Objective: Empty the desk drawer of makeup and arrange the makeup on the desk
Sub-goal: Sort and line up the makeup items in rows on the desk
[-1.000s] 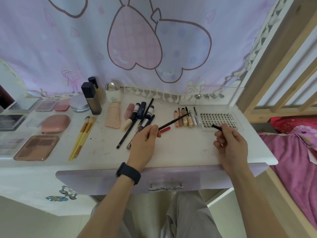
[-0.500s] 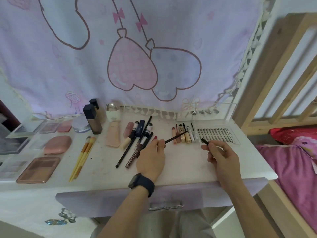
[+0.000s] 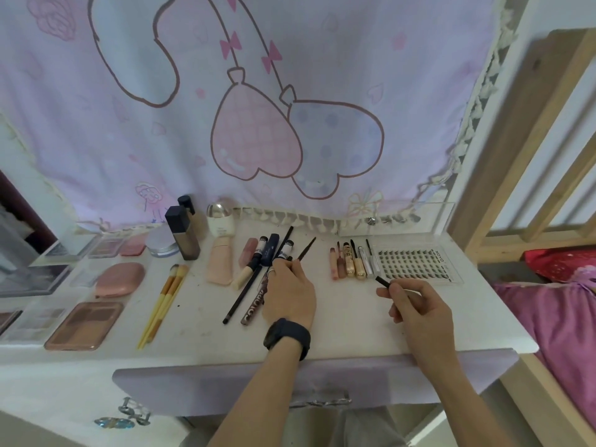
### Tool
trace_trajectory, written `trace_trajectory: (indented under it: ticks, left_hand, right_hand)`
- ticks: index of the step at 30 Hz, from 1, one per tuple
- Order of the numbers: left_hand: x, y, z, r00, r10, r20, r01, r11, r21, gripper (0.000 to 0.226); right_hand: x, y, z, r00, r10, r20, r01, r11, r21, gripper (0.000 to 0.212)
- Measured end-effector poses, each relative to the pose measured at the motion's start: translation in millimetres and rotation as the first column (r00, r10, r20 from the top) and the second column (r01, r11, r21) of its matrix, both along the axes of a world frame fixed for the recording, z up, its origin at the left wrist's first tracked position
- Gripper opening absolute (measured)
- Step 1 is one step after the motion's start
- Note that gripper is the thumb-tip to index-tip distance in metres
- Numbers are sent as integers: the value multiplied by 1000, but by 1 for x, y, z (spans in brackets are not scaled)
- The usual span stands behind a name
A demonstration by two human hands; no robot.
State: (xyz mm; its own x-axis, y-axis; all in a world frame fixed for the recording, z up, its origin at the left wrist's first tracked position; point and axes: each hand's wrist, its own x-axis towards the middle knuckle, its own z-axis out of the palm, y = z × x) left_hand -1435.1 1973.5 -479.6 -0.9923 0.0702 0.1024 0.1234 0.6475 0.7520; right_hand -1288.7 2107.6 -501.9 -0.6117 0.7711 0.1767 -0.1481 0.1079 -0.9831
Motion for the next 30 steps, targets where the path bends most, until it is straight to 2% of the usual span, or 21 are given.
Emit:
trace_trajectory:
  ticks: [4,7,10,18,20,24,27,30]
  left_hand:
    - [2,5,-3,995,-40,-89,25,985,-174,32]
    - [1,11,-5,988,-124,-87,89,938,-334,35]
    - [-2,12,-6,978,-192,-75,143,893,-426,38]
    - [-5,4,-11,962,-237,-133,172,911,-374,30]
    - [-7,4,-13,961,-239,-138,176,915,-363,30]
    - [-11,3,-20,957,-253,-145,195,925,-326,31]
    - [-15,1,-24,950,-274,-148,224,932,-285,32]
    - [-18,0,-26,940,-302,-157,256,931,-262,32]
  right_hand:
    - [1,0,-2,1000,11,4,-11,1000,8,4]
    - [1,0,-2,1000,8,8,-8,1000,21,5]
    - [2,-3,-2,999,5,33,-8,997,79,8]
    - [-7,-18,1,974,-46,223,-31,943,330,23]
    - [-14,-21,3,965,-76,250,-29,919,392,21]
    - [-36,-25,15,955,-127,267,-57,807,587,15]
    - [-61,-25,21,948,-183,259,-78,657,750,13]
    - [-83,-25,19,936,-275,217,-37,539,842,13]
